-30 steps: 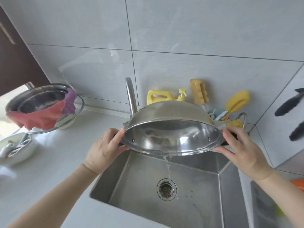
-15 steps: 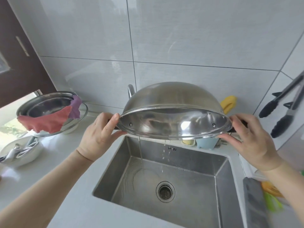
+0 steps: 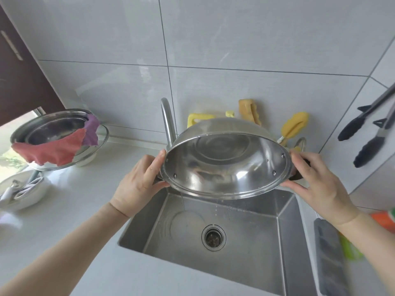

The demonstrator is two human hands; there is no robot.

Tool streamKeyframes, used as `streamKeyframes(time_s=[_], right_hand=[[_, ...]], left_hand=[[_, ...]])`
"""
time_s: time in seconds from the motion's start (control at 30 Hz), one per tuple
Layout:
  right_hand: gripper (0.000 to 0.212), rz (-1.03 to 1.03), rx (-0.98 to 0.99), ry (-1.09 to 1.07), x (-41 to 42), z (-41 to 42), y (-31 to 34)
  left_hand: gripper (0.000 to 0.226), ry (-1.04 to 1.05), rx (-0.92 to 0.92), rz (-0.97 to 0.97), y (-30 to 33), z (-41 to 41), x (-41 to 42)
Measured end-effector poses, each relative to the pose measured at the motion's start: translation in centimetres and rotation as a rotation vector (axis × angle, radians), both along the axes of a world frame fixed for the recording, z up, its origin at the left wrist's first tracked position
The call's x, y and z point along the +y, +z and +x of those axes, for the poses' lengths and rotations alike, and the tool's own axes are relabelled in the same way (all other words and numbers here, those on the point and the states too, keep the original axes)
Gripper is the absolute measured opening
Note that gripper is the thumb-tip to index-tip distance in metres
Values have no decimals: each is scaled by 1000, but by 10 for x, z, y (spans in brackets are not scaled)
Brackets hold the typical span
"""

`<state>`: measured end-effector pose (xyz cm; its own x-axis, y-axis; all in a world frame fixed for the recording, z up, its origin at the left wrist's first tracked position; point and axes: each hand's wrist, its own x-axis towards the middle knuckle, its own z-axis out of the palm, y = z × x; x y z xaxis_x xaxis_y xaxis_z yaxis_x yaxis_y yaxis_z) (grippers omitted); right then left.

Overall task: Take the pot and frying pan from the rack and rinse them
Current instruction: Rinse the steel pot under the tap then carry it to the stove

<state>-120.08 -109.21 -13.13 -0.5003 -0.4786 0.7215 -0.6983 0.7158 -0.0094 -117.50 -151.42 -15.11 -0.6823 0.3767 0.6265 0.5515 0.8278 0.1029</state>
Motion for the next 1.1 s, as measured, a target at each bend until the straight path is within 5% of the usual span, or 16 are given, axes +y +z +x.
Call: streamKeyframes(time_s=[0.13, 0.47, 0.8, 0.9, 1.1], right_hand=[[128, -16, -387, -83, 6, -5, -41], [111, -39, -1189, -139, 33, -30, -176], [98, -27, -1475, -102, 25, -59, -286], [90, 30, -1523, -114, 17, -64, -310], [108, 0, -1578, -124, 20, -65, -341]], left_hand=[[131, 22, -230, 13, -36, -8, 13], [130, 9, -928, 153, -164, -38, 37], [131, 51, -1444, 308, -286, -65, 34], [130, 94, -1514, 276, -314, -73, 24], [130, 123, -1599, 243, -332, -86, 28]])
